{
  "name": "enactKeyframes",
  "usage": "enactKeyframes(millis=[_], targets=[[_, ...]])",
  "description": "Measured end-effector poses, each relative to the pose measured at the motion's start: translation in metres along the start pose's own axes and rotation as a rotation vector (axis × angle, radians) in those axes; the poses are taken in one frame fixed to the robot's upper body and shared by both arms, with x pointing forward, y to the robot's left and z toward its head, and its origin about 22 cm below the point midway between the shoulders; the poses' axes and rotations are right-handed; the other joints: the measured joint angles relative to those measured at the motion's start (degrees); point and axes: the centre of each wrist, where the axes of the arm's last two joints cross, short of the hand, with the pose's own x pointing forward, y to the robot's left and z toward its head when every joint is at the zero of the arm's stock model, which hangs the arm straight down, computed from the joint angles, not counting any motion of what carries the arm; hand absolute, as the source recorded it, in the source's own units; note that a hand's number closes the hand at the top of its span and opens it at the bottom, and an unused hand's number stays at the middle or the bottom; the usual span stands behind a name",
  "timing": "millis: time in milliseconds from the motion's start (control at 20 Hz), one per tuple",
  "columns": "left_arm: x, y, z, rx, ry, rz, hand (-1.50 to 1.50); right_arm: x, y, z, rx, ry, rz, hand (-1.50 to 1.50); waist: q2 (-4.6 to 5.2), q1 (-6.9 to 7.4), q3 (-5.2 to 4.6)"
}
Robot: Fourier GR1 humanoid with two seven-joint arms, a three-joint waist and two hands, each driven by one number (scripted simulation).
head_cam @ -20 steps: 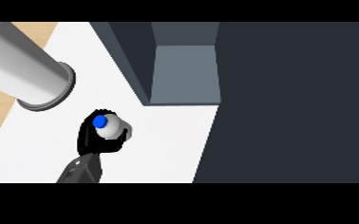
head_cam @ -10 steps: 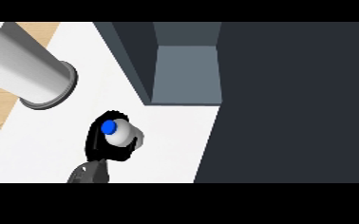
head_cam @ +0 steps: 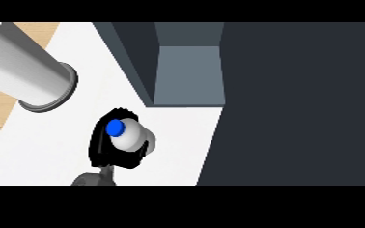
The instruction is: Pick up the bottled water, place it into the cabinet and close the cabinet
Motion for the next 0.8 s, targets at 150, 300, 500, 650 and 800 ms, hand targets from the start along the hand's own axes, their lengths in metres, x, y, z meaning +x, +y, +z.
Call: enactKeyframes(millis=[150,300,500,650,800], targets=[[0.013,-0.019,-0.009,-0.006,-0.012,-0.005,1.5,-0.001,0.001,0.003,0.007,-0.001,-0.002,-1.5,0.04,-0.19,-0.01],[0.021,-0.041,-0.015,-0.022,-0.027,-0.018,1.5,-0.002,0.002,0.003,0.0,-0.001,-0.012,-1.5,0.1,-0.24,-0.02],[0.035,-0.062,-0.033,-0.04,-0.027,-0.021,1.5,-0.002,0.002,0.004,-0.003,0.0,-0.01,-1.5,0.14,-0.4,-0.03],[0.043,-0.079,-0.046,-0.043,-0.028,-0.04,1.5,-0.002,0.001,0.004,-0.001,-0.006,-0.002,-1.5,0.17,-0.47,-0.03],[0.051,-0.091,-0.063,-0.042,-0.038,-0.057,1.5,-0.003,0.0,0.008,-0.003,-0.002,0.0,-1.5,0.18,-0.63,-0.03]])
